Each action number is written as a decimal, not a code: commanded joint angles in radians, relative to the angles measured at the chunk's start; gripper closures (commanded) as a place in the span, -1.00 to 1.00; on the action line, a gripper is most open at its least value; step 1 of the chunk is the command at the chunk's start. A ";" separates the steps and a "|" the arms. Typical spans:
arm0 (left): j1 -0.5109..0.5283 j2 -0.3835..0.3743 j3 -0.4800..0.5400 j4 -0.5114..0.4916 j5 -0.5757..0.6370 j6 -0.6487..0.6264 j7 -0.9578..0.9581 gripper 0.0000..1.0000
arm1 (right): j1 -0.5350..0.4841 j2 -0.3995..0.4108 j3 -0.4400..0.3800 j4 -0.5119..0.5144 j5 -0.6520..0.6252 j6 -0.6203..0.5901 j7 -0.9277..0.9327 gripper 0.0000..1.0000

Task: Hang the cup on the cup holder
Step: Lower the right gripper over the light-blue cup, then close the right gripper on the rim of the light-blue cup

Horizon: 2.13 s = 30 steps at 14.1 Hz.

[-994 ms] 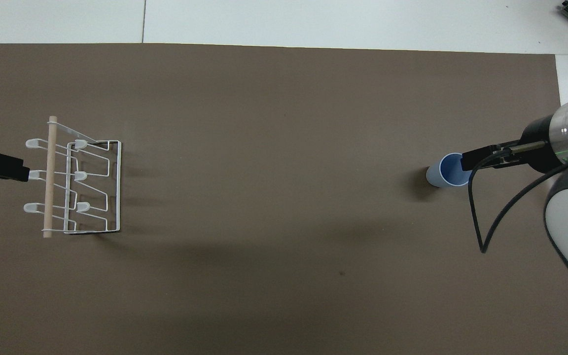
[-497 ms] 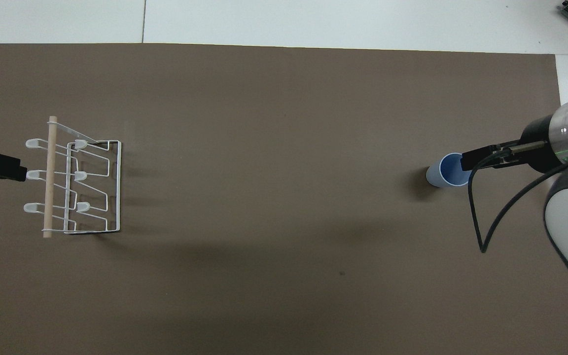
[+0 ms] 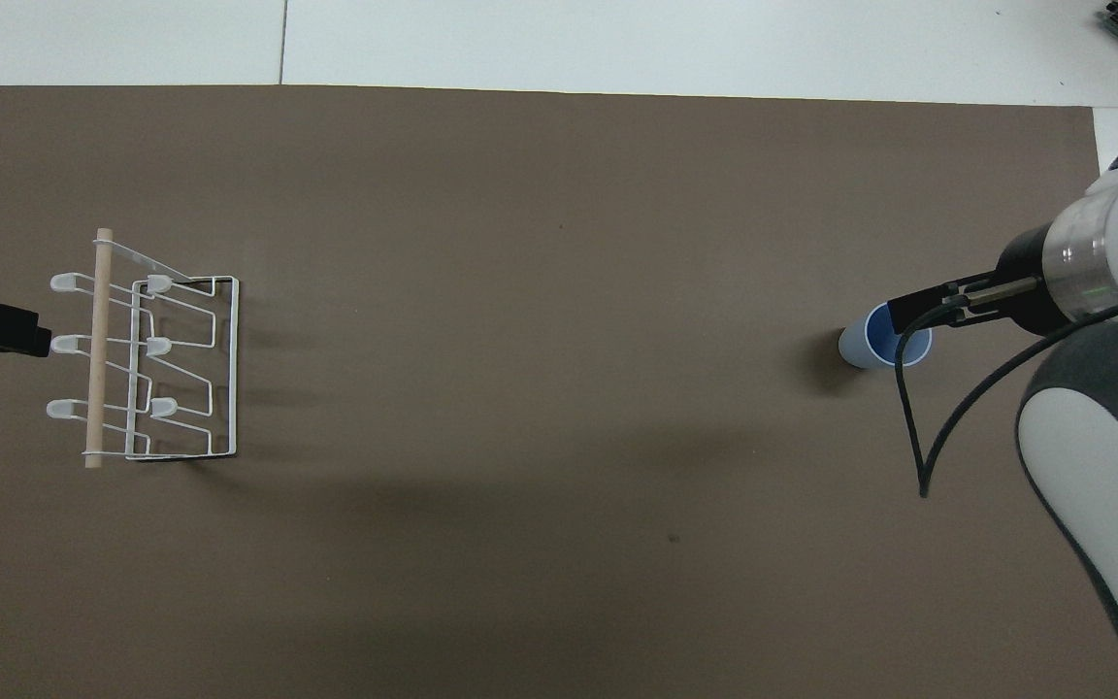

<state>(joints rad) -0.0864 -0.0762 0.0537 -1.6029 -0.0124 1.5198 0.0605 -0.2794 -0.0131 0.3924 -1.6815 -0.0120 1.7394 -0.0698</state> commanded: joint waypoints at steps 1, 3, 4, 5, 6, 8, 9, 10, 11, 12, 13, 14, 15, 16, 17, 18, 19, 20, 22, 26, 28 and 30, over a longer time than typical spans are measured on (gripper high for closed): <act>-0.003 -0.010 0.000 -0.008 0.022 0.008 -0.002 -1.00 | -0.007 0.024 0.010 -0.001 -0.026 0.043 0.015 -1.00; -0.001 -0.010 0.000 -0.009 0.022 0.010 -0.001 -1.00 | -0.009 0.031 0.010 -0.026 -0.028 0.078 0.015 -1.00; -0.001 -0.010 0.000 -0.008 0.022 0.010 -0.002 -1.00 | -0.015 0.036 0.010 -0.043 -0.028 0.098 0.016 -1.00; -0.001 -0.010 0.000 -0.009 0.022 0.007 -0.002 -1.00 | -0.021 0.044 0.010 -0.061 -0.028 0.120 0.015 -1.00; -0.009 -0.010 -0.002 -0.009 0.020 0.008 -0.001 -1.00 | -0.023 0.051 0.008 -0.073 -0.028 0.140 0.016 -1.00; -0.016 -0.008 -0.002 -0.009 0.019 0.011 0.001 -1.00 | -0.027 0.068 0.008 -0.105 -0.028 0.178 0.018 -1.00; -0.016 -0.010 -0.002 -0.009 0.017 0.011 -0.001 -1.00 | -0.032 0.073 0.008 -0.118 -0.028 0.195 0.019 -1.00; -0.016 -0.010 -0.003 -0.009 0.015 0.011 -0.001 -1.00 | -0.034 0.076 0.008 -0.138 -0.028 0.213 0.022 -1.00; -0.016 -0.010 -0.002 -0.009 0.015 0.011 -0.001 -1.00 | -0.034 0.082 0.008 -0.156 -0.028 0.236 0.024 -1.00; -0.016 -0.010 -0.002 -0.009 0.015 0.010 -0.001 -1.00 | -0.034 0.090 0.008 -0.174 -0.028 0.259 0.025 -1.00; -0.016 -0.010 -0.002 -0.011 0.015 0.008 -0.001 -1.00 | -0.037 0.094 0.008 -0.193 -0.028 0.285 0.025 -1.00; -0.016 -0.010 -0.002 -0.011 0.015 0.010 -0.001 -1.00 | -0.037 0.096 0.006 -0.213 -0.028 0.310 0.025 -0.97; -0.016 -0.010 -0.002 -0.011 0.015 0.011 -0.001 -1.00 | -0.037 0.096 0.006 -0.233 -0.028 0.336 0.025 -0.95; -0.016 -0.010 -0.002 -0.011 0.015 0.011 -0.001 -1.00 | -0.037 0.097 0.006 -0.257 -0.028 0.366 0.025 -0.93; -0.016 -0.010 -0.002 -0.011 0.015 0.008 -0.002 -1.00 | -0.037 0.100 0.006 -0.282 -0.028 0.397 0.024 -0.93; -0.016 -0.010 -0.003 -0.011 0.015 0.010 -0.002 -1.00 | -0.038 0.102 0.005 -0.302 -0.028 0.423 0.024 -0.92; -0.016 -0.010 -0.002 -0.011 0.015 0.008 -0.002 -1.00 | -0.038 0.105 0.005 -0.319 -0.028 0.448 0.022 -0.92; -0.016 -0.010 -0.002 -0.011 0.015 0.005 -0.001 -1.00 | -0.041 0.110 0.005 -0.339 -0.028 0.469 0.021 -0.92; -0.016 -0.010 -0.002 -0.011 0.015 0.002 -0.001 -1.00 | -0.061 0.119 0.005 -0.362 -0.028 0.499 0.013 -0.91; -0.016 -0.010 -0.003 -0.011 0.014 0.002 -0.001 -1.00 | -0.073 0.124 0.005 -0.400 -0.029 0.546 0.007 -0.84; -0.018 -0.010 -0.009 -0.011 0.014 0.003 -0.001 -1.00 | -0.072 0.124 0.005 -0.408 -0.029 0.548 0.007 -0.79; -0.018 -0.010 -0.012 -0.011 0.014 0.003 -0.001 -1.00 | -0.072 0.124 0.005 -0.414 -0.029 0.548 0.008 -0.76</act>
<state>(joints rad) -0.0902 -0.0762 0.0380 -1.6033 -0.0123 1.5194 0.0609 -0.3367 0.1168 0.3847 -2.0727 -0.0187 2.2620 -0.0688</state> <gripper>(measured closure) 0.000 0.101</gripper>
